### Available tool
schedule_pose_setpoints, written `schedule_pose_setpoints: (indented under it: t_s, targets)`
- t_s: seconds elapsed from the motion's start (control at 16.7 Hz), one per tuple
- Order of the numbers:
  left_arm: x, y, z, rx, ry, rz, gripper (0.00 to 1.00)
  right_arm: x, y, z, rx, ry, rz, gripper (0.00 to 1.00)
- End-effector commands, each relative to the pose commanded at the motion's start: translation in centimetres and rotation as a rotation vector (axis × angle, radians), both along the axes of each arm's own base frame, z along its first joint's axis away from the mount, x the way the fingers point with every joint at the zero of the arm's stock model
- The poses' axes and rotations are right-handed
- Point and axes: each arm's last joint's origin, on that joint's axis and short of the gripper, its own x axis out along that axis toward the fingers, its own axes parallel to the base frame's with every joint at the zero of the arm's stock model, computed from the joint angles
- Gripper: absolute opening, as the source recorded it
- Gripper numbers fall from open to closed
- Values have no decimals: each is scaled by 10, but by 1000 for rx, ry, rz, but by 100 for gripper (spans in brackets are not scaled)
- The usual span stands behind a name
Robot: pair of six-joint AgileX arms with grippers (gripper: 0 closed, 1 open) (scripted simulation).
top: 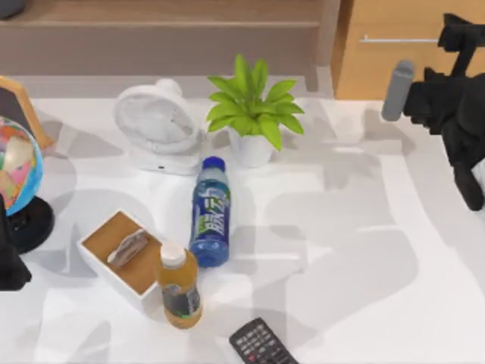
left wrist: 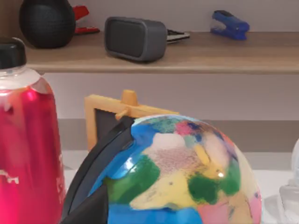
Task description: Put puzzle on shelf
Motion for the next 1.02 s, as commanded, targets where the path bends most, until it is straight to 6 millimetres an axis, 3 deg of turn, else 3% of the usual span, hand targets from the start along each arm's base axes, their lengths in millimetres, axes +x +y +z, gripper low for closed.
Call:
schedule_pose_setpoints:
  t_s: [0.24,0.48,1.02]
  targets:
    - [0,0,0,0,0,0,100,16,1,0,0,0,0,100]
    - [0,0,0,0,0,0,100,19,1,0,0,0,0,100]
    - [0,0,0,0,0,0,100,19,1,0,0,0,0,32]
